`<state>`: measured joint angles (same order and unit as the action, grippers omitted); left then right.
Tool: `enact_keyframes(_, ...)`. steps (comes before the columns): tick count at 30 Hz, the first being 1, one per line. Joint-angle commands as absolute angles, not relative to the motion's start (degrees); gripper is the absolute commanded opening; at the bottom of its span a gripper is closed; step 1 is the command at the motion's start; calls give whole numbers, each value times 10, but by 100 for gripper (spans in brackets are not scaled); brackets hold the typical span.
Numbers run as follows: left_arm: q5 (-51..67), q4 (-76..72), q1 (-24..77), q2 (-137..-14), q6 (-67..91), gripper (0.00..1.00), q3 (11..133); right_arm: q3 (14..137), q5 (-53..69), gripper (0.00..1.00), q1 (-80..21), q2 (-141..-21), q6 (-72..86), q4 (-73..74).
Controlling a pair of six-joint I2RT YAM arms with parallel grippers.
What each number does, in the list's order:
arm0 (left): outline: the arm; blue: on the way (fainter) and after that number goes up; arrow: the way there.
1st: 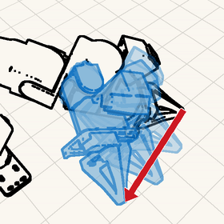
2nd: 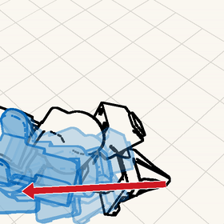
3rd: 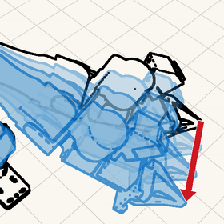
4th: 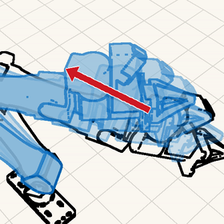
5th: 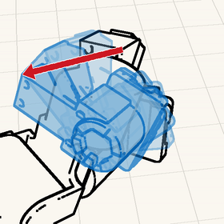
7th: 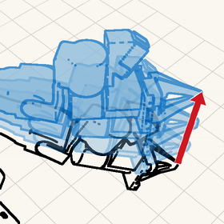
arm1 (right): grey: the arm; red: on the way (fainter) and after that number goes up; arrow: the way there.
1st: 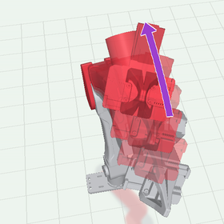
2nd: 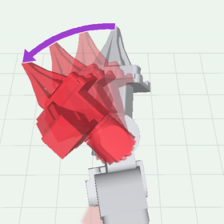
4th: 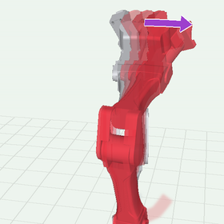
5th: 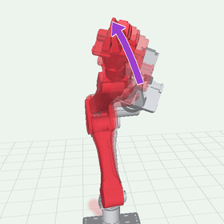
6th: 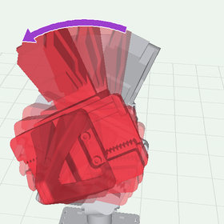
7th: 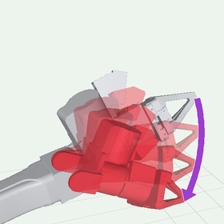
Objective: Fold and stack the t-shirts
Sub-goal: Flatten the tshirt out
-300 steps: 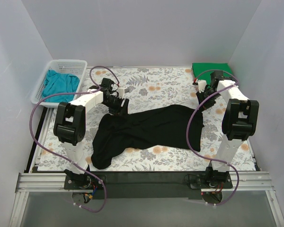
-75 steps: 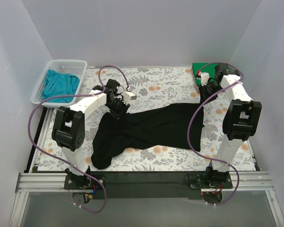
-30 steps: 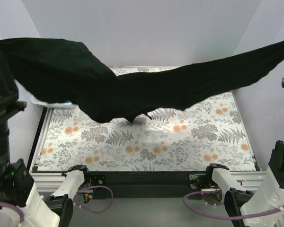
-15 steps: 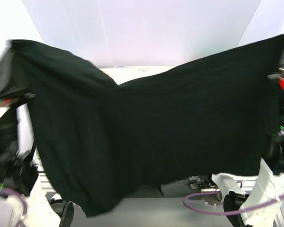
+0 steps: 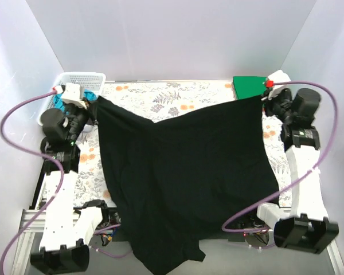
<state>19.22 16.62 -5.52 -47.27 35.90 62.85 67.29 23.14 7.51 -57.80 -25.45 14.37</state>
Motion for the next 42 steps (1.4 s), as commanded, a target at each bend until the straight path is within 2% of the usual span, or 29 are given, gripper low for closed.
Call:
enact_keyframes(1,200,93,-59,-511,359,0,569,636,239,1,68,-627,-255,57)
enact_keyframes(7,192,12,-59,-678,361,0,544,618,215,1,51,-755,-259,-18)
enact_keyframes(12,182,-35,-59,-830,365,0,584,678,199,1,40,-862,-267,-35)
enact_keyframes(22,173,-31,-52,-1105,367,0,796,797,131,1,17,-1052,-272,-28)
enact_keyframes(29,206,27,-40,-1240,361,0,945,886,71,1,5,-1152,-279,0)
enact_keyframes(30,213,32,-40,-1252,361,0,980,927,61,1,4,-1178,-275,26)
enact_keyframes(31,213,50,-39,-1265,360,9,1002,950,51,6,3,-1191,-271,61)
enact_keyframes(32,206,66,-38,-1292,361,14,1027,970,50,17,3,-1201,-267,81)
enact_keyframes(33,190,82,-39,-1303,374,24,1086,1004,49,36,3,-1209,-257,97)
enact_keyframes(35,189,140,-40,-1320,376,48,1138,1019,66,58,3,-1202,-251,130)
enact_keyframes(36,195,156,-39,-1315,372,58,1152,1023,75,92,3,-1184,-249,141)
enact_keyframes(37,201,179,-39,-1306,371,66,1158,1030,95,98,2,-1173,-250,168)
enact_keyframes(38,206,191,-39,-1294,370,69,1156,1034,103,98,1,-1163,-251,184)
enact_keyframes(42,257,261,-39,-1199,361,69,1080,1015,127,98,1,-1085,-269,258)
